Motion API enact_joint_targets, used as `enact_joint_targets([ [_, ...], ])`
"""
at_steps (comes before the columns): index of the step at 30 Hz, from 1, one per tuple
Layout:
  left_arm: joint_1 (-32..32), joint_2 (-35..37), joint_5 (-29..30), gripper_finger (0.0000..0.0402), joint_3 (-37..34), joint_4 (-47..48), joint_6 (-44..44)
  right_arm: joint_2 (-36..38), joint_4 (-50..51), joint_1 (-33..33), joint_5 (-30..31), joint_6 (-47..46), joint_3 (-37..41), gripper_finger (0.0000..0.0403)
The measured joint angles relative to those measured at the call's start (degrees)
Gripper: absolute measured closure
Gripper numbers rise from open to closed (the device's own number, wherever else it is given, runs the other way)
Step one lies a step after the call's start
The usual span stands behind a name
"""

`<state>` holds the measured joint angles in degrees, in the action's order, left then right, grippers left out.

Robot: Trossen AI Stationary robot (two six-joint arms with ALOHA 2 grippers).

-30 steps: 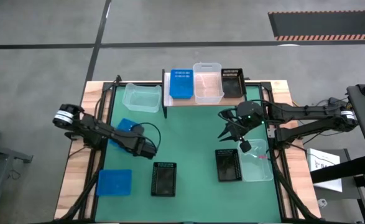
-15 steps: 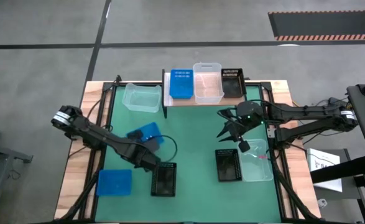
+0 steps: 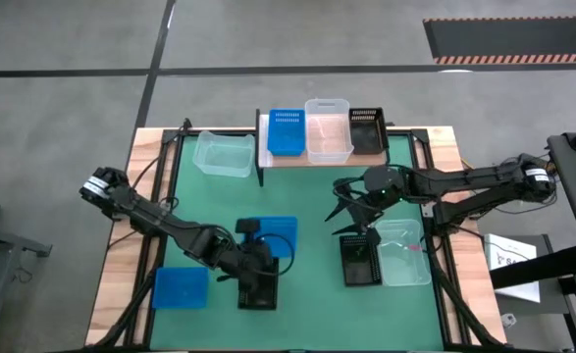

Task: Stack baskets on shelf by color
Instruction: Stack the top blue bin on the blue bin on the shelf

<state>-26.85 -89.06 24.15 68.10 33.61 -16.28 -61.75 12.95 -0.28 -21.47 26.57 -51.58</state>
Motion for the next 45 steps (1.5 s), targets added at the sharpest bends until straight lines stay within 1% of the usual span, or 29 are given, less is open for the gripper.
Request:
enact_joint_targets([
  [3,0.13,0.04,0.06,0.0402,-0.11,-2.31,1.67,-2.02,-1.21,-0.31,-0.18,1.21,-1.49,0.0227],
  [6,0.28,0.04,1.12,0.0402,-0.45,-2.23,1.72,-4.17,-1.26,-0.36,-0.22,2.47,-3.47,0.0228],
  [9,0.28,0.04,2.95,0.0402,-0.86,-2.22,1.74,-6.79,-1.23,-0.34,-2.28,4.50,-5.69,0.0229],
  [13,0.33,0.04,3.21,0.0401,-0.99,-2.37,1.72,-10.74,-0.75,-0.36,-3.63,6.43,-9.80,0.0227],
  [15,0.33,0.04,3.93,0.0401,-1.06,-3.10,1.72,-12.72,1.28,-0.35,-3.72,7.20,-12.51,0.0227],
  [18,0.33,0.07,6.57,0.0401,-1.85,-4.31,1.95,-15.92,6.22,-0.34,-4.92,8.32,-16.73,0.0227],
  [23,0.18,0.09,6.61,0.0401,-2.04,-4.54,1.79,-20.72,15.25,-0.36,-7.23,11.98,-21.96,0.0225],
  [25,-0.05,0.09,6.53,0.0401,-2.04,-4.61,1.77,-22.32,16.84,-0.36,-7.28,12.28,-23.52,0.0225],
  [30,-0.11,0.09,6.53,0.0401,-2.04,-4.62,1.72,-24.55,18.55,-0.34,-7.26,13.21,-25.38,0.0225],
  [45,-0.13,0.09,6.53,0.0401,-2.04,-4.87,1.60,-24.60,18.88,-0.34,-7.23,13.56,-25.44,0.0225],
])
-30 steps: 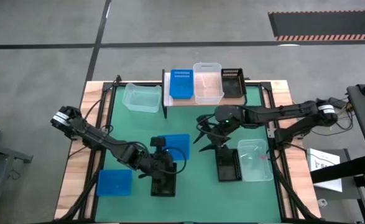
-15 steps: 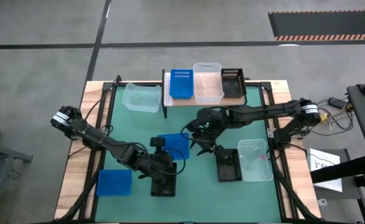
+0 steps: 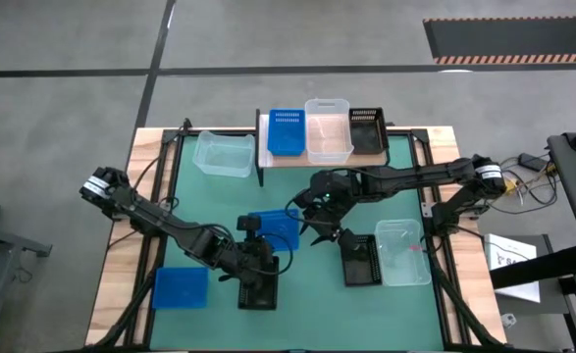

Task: Stack baskets on shelf by color
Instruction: Stack the top blue bin on the blue bin on the shelf

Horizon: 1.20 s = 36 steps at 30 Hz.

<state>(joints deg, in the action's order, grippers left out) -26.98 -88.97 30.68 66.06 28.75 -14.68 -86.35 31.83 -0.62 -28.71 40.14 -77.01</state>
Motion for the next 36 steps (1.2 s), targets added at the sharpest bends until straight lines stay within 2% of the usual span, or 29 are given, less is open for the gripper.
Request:
enact_joint_targets([
  [24,0.00,-0.02,0.00,0.0401,-0.21,-0.12,-0.11,0.09,-1.71,-2.18,0.20,2.91,-1.40,0.0225],
  [36,0.00,-0.04,-0.04,0.0401,-2.56,-2.91,0.13,-0.22,-4.42,-2.25,0.25,3.87,-1.42,0.0225],
])
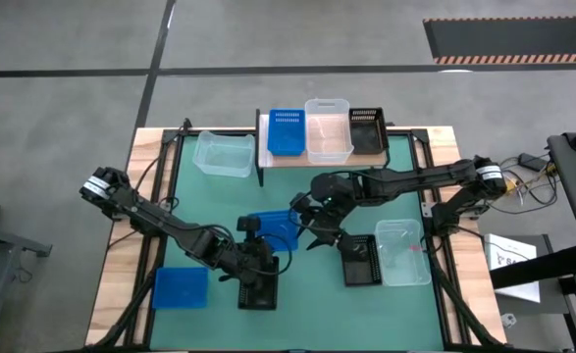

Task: Stack baskets on shelf by color
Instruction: Stack the top blue bin on the blue bin on the shelf

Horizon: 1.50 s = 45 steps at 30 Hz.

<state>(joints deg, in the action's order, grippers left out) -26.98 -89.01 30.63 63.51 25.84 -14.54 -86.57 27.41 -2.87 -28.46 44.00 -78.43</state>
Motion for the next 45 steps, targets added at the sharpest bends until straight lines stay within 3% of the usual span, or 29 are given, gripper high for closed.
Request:
enact_joint_targets([
  [15,0.00,0.00,-0.52,0.0402,-0.02,-2.09,1.88,-5.74,-0.92,0.17,4.52,5.47,0.00,0.0232],
  [19,0.00,0.00,-0.52,0.0402,-0.11,-2.52,1.88,-5.74,-0.52,0.15,4.47,8.07,0.00,0.0267],
  [26,0.00,0.02,-0.50,0.0401,-0.04,-4.15,1.48,-5.48,0.34,0.01,3.43,12.15,0.00,0.0376],
  [28,0.00,0.02,-0.53,0.0398,-0.24,-5.33,1.46,-5.39,0.84,-0.02,2.83,13.20,0.00,0.0386],
  [35,0.13,0.36,1.95,0.0333,0.07,-6.68,3.08,-5.20,0.57,0.05,4.06,13.05,0.00,0.0391],
  [41,0.02,4.00,1.73,0.0269,-0.02,-6.19,13.94,-4.47,0.69,-0.48,5.33,11.58,0.00,0.0392],
  [45,-0.02,8.66,1.26,0.0253,-0.04,-5.39,20.36,-4.14,1.00,-0.88,11.19,8.03,0.00,0.0392],
])
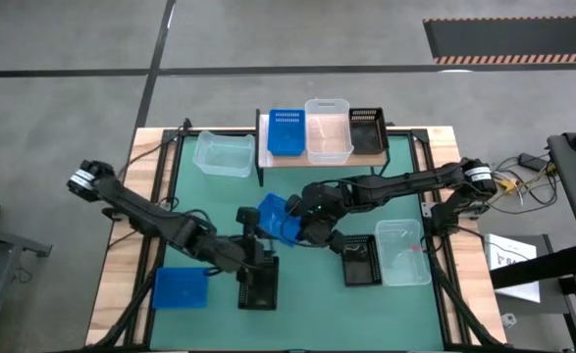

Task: Stack baskets on shelf by color
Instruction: Stack the top blue bin on the blue bin on the shelf

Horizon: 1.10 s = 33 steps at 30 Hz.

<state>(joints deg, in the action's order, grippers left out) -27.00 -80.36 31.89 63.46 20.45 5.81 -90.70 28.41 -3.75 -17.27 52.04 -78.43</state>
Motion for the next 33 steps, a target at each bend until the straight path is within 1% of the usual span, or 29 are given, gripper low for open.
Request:
enact_joint_targets([
  [3,0.00,4.00,0.06,0.0251,-0.20,3.72,0.57,0.32,-0.40,-0.71,4.92,-2.10,0.00,0.0392],
  [5,-0.06,6.31,1.29,0.0251,-1.63,3.81,0.45,0.57,-1.69,-1.54,9.41,-4.01,0.00,0.0392],
  [7,-0.23,8.52,5.13,0.0251,-3.98,3.32,-1.24,0.64,-3.66,-2.53,15.55,-5.75,0.00,0.0392],
  [9,-0.37,10.74,10.60,0.0251,-7.24,1.93,-3.58,0.77,-5.20,-3.47,21.95,-6.98,-0.16,0.0392],
  [12,-0.50,14.02,17.96,0.0251,-11.53,1.01,-3.96,0.60,-5.19,-4.50,31.19,-9.56,-3.13,0.0392],
  [13,-0.50,15.43,19.66,0.0251,-12.62,0.91,-4.02,0.60,-5.11,-4.52,33.86,-10.64,-4.42,0.0392],
  [15,-0.50,18.12,21.72,0.0251,-14.51,-0.60,-5.16,0.43,-4.83,-4.50,37.18,-12.14,-7.14,0.0392],
  [19,-0.50,22.66,23.74,0.0251,-17.29,-4.15,-5.45,0.21,-4.63,-2.49,38.26,-13.59,-12.30,0.0392],
  [24,-0.55,26.47,24.08,0.0251,-18.86,-5.61,-5.50,0.21,-4.98,3.43,38.35,-18.17,-17.82,0.0392],
  [29,-0.55,26.36,24.04,0.0251,-18.91,-6.55,-5.45,-1.19,-5.06,10.23,37.40,-18.46,-21.36,0.0392],
  [33,-0.55,25.99,23.94,0.0251,-18.91,-6.46,-5.24,-5.52,-0.89,14.79,35.02,-19.69,-24.19,0.0392],
])
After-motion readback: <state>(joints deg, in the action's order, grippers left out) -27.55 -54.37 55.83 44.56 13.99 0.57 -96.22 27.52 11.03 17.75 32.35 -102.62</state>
